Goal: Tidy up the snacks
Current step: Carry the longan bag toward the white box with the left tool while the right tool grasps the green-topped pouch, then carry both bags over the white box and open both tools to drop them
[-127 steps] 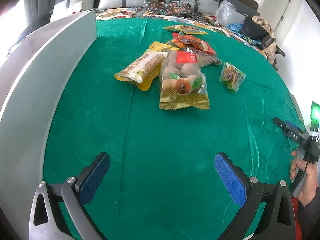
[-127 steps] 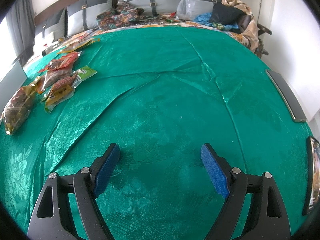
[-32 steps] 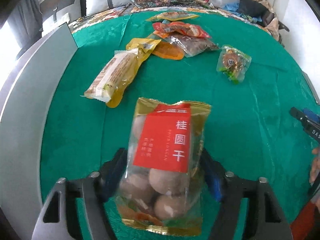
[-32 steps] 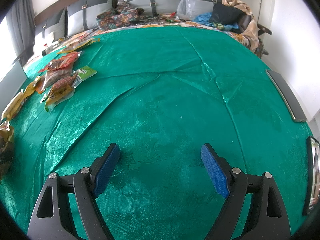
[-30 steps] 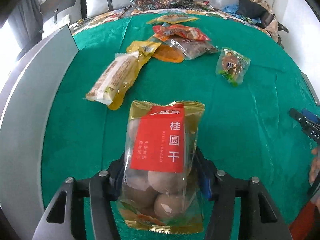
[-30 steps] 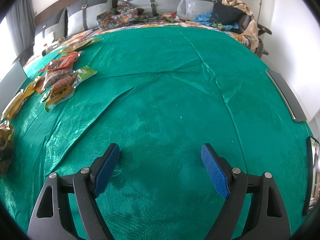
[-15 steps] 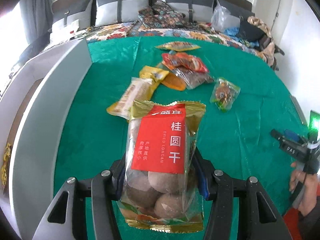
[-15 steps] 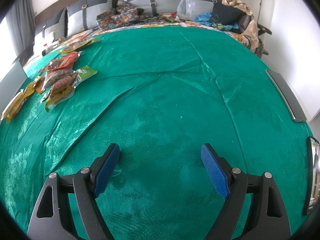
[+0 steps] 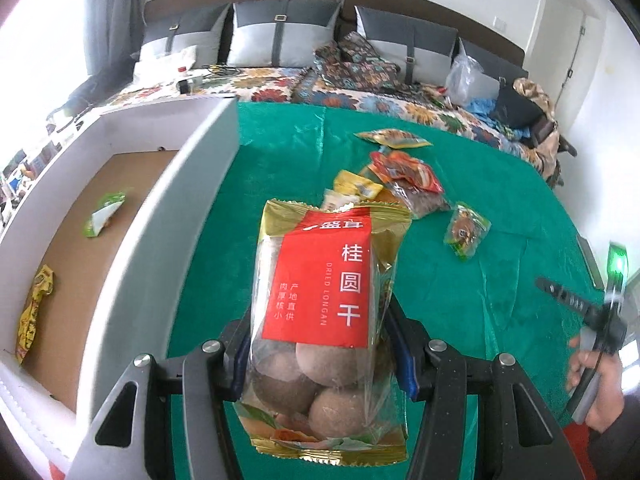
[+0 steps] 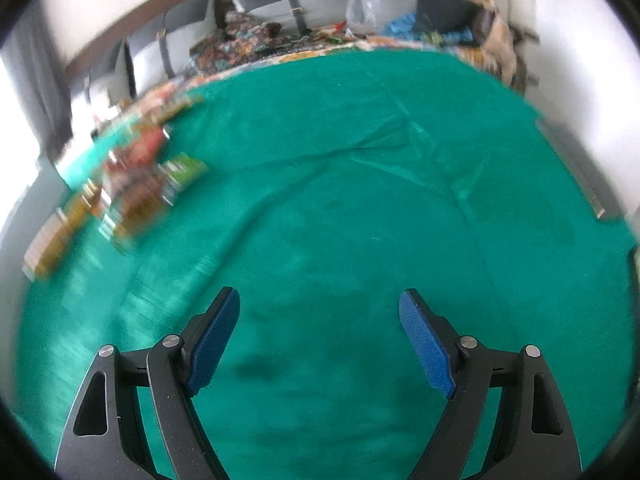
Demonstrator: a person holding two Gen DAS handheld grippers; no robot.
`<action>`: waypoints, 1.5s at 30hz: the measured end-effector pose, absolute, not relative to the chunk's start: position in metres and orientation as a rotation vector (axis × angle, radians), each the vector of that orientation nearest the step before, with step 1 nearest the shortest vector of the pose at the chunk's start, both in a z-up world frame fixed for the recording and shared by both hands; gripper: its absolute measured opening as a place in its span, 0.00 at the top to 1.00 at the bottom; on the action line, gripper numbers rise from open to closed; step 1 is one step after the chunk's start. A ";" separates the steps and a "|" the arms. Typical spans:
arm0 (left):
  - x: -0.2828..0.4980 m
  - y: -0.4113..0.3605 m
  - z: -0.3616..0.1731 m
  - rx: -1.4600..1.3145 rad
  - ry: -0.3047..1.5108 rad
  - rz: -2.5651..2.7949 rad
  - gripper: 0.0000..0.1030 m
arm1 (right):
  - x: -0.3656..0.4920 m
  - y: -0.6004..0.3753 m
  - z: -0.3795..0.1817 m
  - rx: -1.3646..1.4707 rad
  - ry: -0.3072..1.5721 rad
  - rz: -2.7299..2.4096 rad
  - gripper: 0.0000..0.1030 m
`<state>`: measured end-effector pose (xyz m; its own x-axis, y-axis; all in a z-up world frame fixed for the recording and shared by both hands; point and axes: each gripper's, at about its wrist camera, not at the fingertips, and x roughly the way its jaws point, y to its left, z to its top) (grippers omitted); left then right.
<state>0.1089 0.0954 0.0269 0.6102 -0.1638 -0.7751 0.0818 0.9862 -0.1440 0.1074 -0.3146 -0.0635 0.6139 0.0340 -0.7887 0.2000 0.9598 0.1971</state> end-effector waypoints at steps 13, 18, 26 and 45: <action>0.092 0.148 0.045 -0.147 0.858 -0.042 0.47 | 0.267 -0.172 -0.077 0.257 1.170 -0.151 0.17; 0.089 0.166 0.038 -0.178 0.872 -0.004 0.47 | 0.266 -0.146 -0.083 0.090 1.136 -0.168 0.29; 0.083 0.171 0.033 -0.211 0.876 -0.005 0.47 | 0.222 -0.184 -0.073 0.209 1.112 -0.096 0.42; 0.088 0.304 0.065 -0.276 0.820 0.142 0.47 | 0.163 -0.082 0.075 0.567 0.946 0.500 0.42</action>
